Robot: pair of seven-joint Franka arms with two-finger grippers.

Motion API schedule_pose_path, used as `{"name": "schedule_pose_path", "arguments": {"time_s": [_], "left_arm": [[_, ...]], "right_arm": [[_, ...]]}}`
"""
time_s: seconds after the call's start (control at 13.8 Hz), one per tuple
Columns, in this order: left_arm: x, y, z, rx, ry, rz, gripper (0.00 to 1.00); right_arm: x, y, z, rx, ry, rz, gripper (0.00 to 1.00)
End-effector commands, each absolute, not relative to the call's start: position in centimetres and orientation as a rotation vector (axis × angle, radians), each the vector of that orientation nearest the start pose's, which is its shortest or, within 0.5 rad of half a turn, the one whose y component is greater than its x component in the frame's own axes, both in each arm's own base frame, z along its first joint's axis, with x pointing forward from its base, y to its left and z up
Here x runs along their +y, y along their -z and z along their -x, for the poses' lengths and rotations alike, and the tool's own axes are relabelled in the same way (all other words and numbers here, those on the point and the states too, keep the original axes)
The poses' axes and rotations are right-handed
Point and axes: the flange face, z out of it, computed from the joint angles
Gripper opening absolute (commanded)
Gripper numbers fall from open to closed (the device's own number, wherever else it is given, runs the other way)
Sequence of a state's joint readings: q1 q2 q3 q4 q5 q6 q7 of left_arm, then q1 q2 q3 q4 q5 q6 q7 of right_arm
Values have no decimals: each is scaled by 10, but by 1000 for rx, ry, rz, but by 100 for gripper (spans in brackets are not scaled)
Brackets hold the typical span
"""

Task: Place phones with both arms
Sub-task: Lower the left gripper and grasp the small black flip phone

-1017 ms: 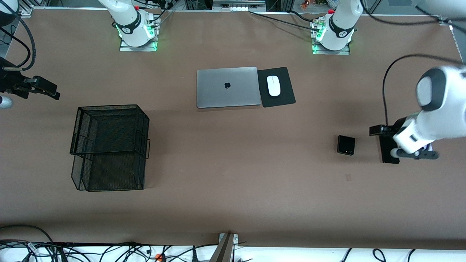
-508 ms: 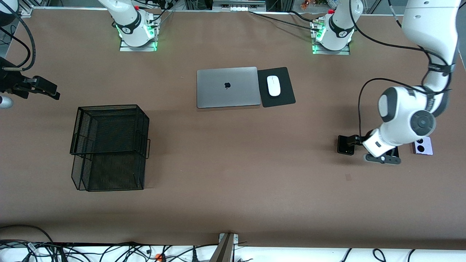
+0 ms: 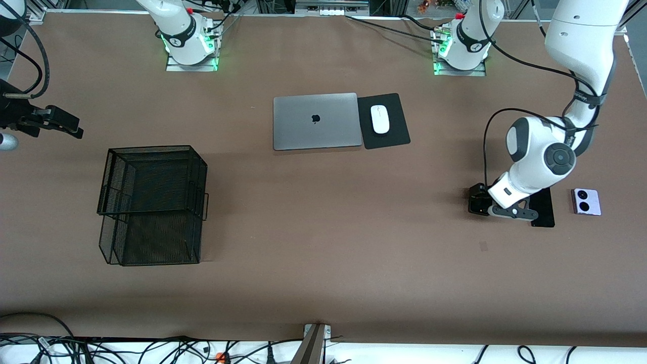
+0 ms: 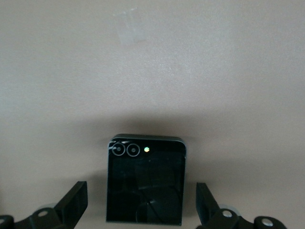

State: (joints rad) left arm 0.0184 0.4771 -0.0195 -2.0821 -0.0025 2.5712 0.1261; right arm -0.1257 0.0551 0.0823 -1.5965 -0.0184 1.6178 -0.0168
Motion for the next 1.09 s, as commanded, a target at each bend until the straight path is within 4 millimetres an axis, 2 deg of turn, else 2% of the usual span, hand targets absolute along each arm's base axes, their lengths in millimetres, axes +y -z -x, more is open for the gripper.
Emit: {"name": "schedule_pose_path", "arguments": {"time_s": [0.0, 0.07, 0.36, 0.51, 0.65, 0.73, 0.8, 0.87, 1.02], "left_arm": [[-3, -181, -585, 233, 74, 3143, 100], [-7, -177, -585, 251, 68, 3146, 100], [6, -167, -584, 296, 90, 3138, 100], [6, -155, -578, 294, 116, 3136, 100], [5, -153, -574, 294, 145, 3134, 100], [5, -155, -574, 289, 148, 3134, 93], [5, -155, -573, 273, 141, 3137, 66], [5, -155, -573, 273, 136, 3138, 46], [6, -155, -573, 275, 126, 3138, 37]], "right_arm": [[-29, -591, -572, 22, -42, 3160, 100], [-29, -591, -572, 22, -42, 3160, 100], [-29, -591, -572, 25, -42, 3160, 100], [-30, -592, -572, 25, -40, 3161, 100], [-30, -592, -572, 25, -40, 3161, 100], [-30, -591, -572, 25, -42, 3160, 100], [-30, -592, -572, 24, -40, 3162, 100], [-30, -591, -572, 24, -42, 3162, 100], [-30, -591, -572, 24, -42, 3162, 100]]}}
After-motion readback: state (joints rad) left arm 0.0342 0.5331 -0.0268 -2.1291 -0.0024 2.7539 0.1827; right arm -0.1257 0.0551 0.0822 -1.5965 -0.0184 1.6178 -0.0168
